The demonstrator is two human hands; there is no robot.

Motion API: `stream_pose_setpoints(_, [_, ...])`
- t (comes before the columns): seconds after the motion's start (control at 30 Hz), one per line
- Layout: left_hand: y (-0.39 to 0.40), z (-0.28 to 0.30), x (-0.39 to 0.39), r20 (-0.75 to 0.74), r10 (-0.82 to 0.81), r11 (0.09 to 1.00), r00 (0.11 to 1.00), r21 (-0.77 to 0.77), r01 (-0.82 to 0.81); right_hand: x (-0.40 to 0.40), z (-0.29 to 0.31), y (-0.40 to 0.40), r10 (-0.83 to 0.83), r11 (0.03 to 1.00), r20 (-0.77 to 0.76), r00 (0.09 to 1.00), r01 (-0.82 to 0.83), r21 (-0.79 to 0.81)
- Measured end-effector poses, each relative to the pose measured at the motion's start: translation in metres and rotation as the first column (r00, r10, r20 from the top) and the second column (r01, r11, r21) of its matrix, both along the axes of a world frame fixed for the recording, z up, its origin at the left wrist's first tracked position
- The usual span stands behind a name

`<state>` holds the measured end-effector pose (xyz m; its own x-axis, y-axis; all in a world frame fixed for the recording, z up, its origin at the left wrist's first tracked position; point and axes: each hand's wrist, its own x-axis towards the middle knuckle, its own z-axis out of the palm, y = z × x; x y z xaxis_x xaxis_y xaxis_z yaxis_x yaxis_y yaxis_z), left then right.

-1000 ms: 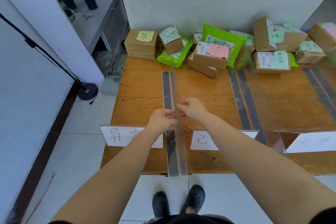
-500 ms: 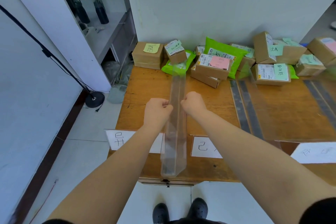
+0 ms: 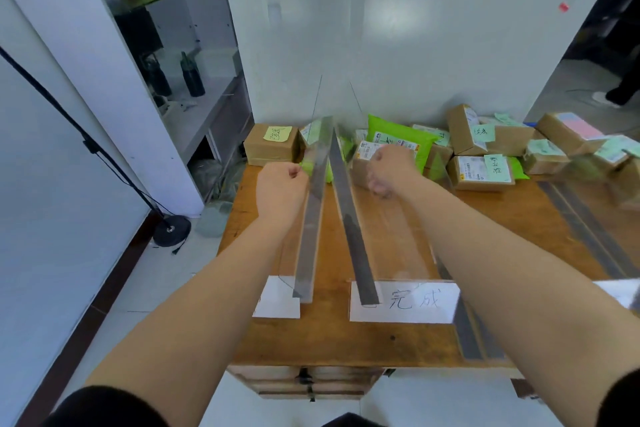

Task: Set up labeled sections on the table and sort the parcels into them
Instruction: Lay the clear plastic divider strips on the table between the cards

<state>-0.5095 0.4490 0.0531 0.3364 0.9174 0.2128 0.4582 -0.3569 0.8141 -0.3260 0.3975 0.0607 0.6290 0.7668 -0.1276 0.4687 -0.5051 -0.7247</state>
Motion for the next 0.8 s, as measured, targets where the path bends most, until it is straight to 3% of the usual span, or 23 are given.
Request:
stream_pose_setpoints(0.07, [0.0, 0.006, 0.003, 0.004, 0.016, 1.0, 1.0, 0.027, -0.016, 0.013, 0.016, -0.003, -0.02, 1.0, 0.037, 0.999, 0.019, 0.024])
stream_pose_setpoints(0.2, [-0.003, 0.012, 0.008, 0.007, 0.026, 0.996, 1.0, 0.086, -0.026, 0.033, 0.041, -0.014, -0.036, 0.999, 0.32, 0.947, 0.041, -0.008])
stream_pose_setpoints(0.33, [-0.007, 0.003, 0.011, -0.048, 0.057, 0.996, 0.997, 0.065, -0.054, 0.049, 0.048, -0.025, -0.013, 0.994, 0.477, 0.879, 0.062, -0.088])
stream_pose_setpoints(0.6, [-0.021, -0.054, 0.014, -0.163, 0.071, 0.991, 0.984, -0.096, -0.088, 0.06, 0.035, -0.03, 0.077, 0.996, 0.48, 0.874, -0.084, -0.008])
stream_pose_setpoints(0.8, [-0.029, -0.076, 0.014, -0.286, 0.067, 0.994, 0.956, -0.062, -0.088, 0.059, 0.022, -0.02, 0.143, 0.986, 0.444, 0.884, -0.167, 0.014])
